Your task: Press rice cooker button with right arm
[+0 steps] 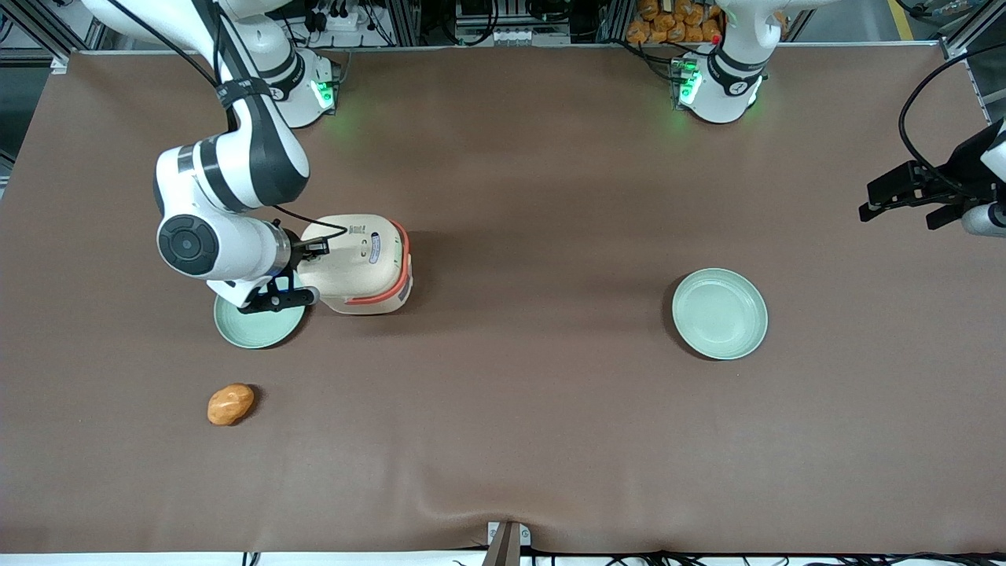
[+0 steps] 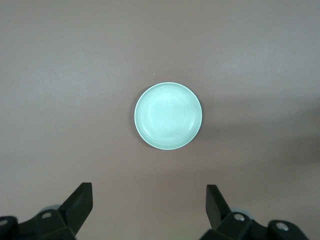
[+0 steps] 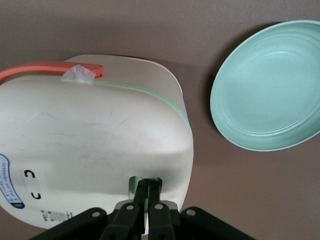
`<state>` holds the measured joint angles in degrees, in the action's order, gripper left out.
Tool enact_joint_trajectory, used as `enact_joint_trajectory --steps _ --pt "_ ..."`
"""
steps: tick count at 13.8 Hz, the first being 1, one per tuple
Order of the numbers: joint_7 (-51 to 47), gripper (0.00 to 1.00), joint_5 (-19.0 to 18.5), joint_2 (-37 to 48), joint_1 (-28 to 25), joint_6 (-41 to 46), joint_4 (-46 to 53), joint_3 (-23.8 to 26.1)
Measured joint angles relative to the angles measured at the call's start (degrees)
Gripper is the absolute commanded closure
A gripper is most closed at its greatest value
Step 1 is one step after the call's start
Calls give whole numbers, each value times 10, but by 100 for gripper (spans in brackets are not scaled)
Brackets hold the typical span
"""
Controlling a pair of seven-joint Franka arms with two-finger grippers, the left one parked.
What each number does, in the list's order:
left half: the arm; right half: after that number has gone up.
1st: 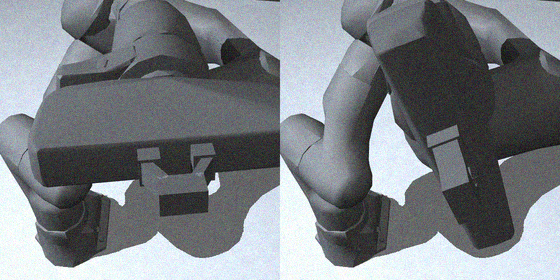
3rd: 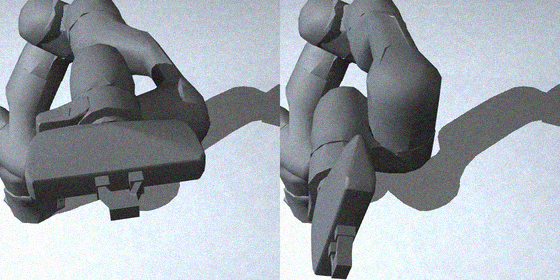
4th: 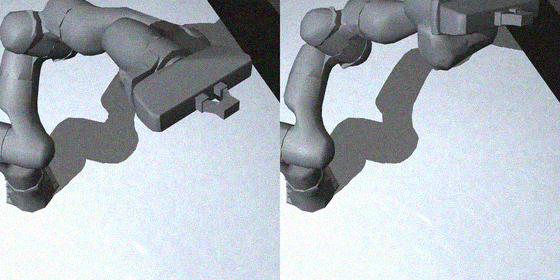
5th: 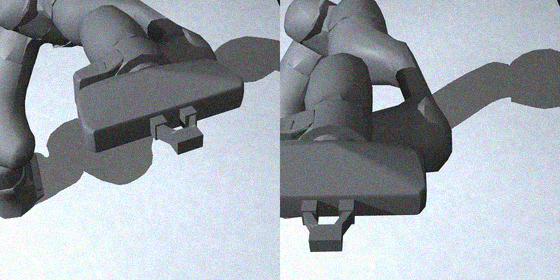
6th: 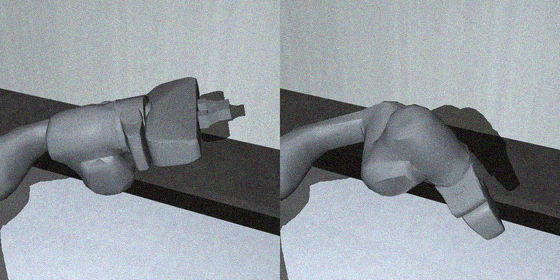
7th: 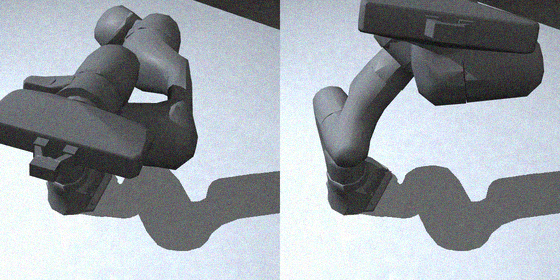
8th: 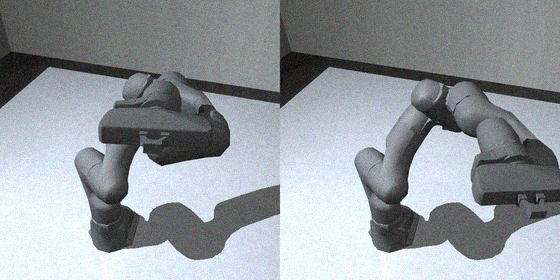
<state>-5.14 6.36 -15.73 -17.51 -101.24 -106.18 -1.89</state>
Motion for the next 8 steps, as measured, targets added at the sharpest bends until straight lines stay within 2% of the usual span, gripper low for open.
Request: enact_joint_trajectory --steps 4,7,8 --pt "0 90 0 4 0 15 15 -1" --pt "0 78 1 10 0 66 64 0" --pt "0 70 1 15 0 81 83 0"
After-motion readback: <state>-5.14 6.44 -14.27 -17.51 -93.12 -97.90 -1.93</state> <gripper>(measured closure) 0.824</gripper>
